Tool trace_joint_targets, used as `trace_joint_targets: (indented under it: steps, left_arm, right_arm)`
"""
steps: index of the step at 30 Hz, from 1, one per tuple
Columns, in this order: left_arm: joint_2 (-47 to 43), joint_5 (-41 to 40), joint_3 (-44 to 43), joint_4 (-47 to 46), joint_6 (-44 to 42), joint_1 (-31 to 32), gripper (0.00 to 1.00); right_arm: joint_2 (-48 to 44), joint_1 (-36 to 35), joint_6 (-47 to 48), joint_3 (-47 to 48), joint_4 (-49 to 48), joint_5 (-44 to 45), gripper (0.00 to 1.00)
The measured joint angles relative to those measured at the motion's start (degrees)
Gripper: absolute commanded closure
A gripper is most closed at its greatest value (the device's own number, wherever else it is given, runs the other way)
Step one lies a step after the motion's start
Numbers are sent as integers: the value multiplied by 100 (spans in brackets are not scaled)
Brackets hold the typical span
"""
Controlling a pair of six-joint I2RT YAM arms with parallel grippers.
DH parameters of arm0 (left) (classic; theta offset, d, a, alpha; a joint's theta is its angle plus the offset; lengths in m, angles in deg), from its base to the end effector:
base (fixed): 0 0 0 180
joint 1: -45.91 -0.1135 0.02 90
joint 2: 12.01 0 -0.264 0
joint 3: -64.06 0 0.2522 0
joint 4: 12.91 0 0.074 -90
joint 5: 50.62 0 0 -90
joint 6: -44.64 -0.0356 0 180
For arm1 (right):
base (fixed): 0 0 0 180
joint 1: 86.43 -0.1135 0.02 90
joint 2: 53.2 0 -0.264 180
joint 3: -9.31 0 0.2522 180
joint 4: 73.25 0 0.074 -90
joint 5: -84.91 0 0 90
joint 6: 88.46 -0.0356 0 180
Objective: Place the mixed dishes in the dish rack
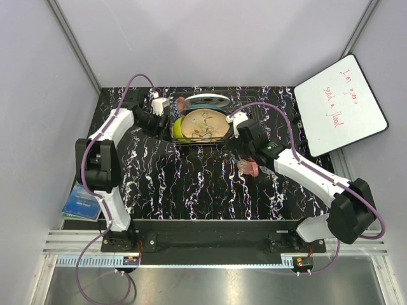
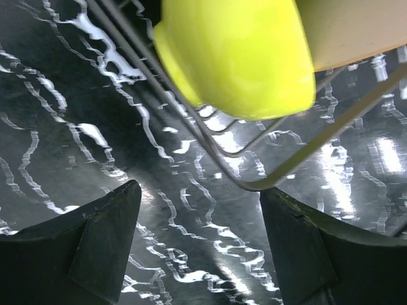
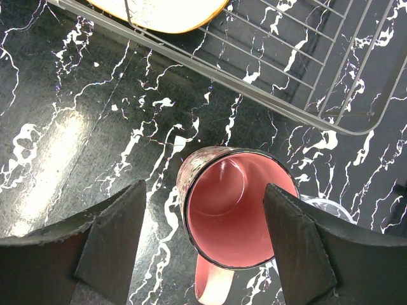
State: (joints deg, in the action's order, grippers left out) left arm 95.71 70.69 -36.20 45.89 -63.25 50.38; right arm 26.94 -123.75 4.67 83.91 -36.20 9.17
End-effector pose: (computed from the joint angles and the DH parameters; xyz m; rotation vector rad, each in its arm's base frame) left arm 0.3898 -0.0490 0.2367 0.6533 2.5169 -0.6587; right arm 0.2484 0.1784 0.2758 -0.6715 2.1854 0.0217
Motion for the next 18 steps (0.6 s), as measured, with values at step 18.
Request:
trace_joint_targets:
  steps: [18]
  left_arm:
    - [-144, 546, -227, -444, 957, -74, 23]
  right_arm:
    - [-15, 0, -66, -2, -109, -24, 19]
